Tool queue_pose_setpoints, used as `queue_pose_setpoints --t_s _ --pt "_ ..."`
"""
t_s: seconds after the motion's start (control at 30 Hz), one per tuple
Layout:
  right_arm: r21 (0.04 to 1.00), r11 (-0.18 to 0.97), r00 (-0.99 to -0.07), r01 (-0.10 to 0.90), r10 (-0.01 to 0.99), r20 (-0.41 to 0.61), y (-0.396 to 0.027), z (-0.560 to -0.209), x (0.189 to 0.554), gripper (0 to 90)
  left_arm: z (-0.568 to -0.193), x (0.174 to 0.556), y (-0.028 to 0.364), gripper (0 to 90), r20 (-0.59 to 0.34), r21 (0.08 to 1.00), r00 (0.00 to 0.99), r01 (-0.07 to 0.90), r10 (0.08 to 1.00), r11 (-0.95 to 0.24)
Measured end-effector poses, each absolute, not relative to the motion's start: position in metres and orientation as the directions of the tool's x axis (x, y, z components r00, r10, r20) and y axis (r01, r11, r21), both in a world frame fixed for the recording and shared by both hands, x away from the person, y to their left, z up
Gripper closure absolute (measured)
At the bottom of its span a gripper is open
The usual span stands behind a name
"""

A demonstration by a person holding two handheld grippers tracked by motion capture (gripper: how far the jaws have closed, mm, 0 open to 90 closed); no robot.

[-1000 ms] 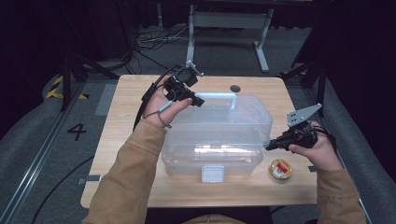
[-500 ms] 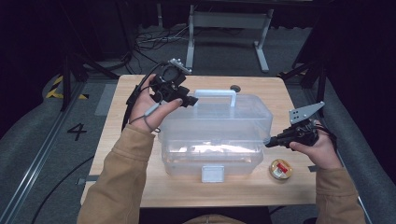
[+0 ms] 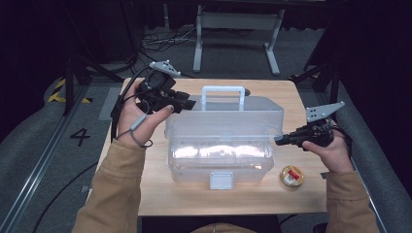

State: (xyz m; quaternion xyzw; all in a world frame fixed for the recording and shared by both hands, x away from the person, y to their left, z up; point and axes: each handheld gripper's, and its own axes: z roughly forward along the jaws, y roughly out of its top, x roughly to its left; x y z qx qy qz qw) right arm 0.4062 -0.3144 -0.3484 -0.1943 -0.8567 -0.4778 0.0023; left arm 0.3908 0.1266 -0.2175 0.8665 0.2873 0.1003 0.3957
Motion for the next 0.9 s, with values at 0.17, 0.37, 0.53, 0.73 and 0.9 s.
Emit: queue_pose_setpoints --t_s 0.17,0.37,0.53,0.73,0.9 --pt "0.848 0.417 -0.913 0.327 0.372 0.169 -0.315 -0.345 0.406 90.0 -0.219 0.377 0.129 69.5 -0.042 0.747 0.819 0.406 0.572 -0.526" --pt "0.885 0.341 -0.901 0.316 0.4 0.167 -0.315 -0.344 0.407 90.0 -0.225 0.363 0.134 71.1 -0.049 0.755 0.822 0.402 0.567 -0.518" --pt "0.9 0.302 -0.886 0.314 0.434 0.163 -0.315 -0.342 0.408 90.0 -0.232 0.353 0.136 71.3 -0.045 0.763 0.824 0.393 0.565 -0.513" --pt "0.908 0.278 -0.867 0.313 0.473 0.154 -0.313 -0.341 0.407 90.0 -0.248 0.344 0.138 69.8 -0.056 0.76 0.833 0.393 0.551 -0.518" --pt "0.912 0.257 -0.859 0.319 0.484 0.165 -0.312 -0.341 0.408 90.0 -0.261 0.344 0.142 70.3 -0.072 0.763 0.834 0.399 0.546 -0.508"
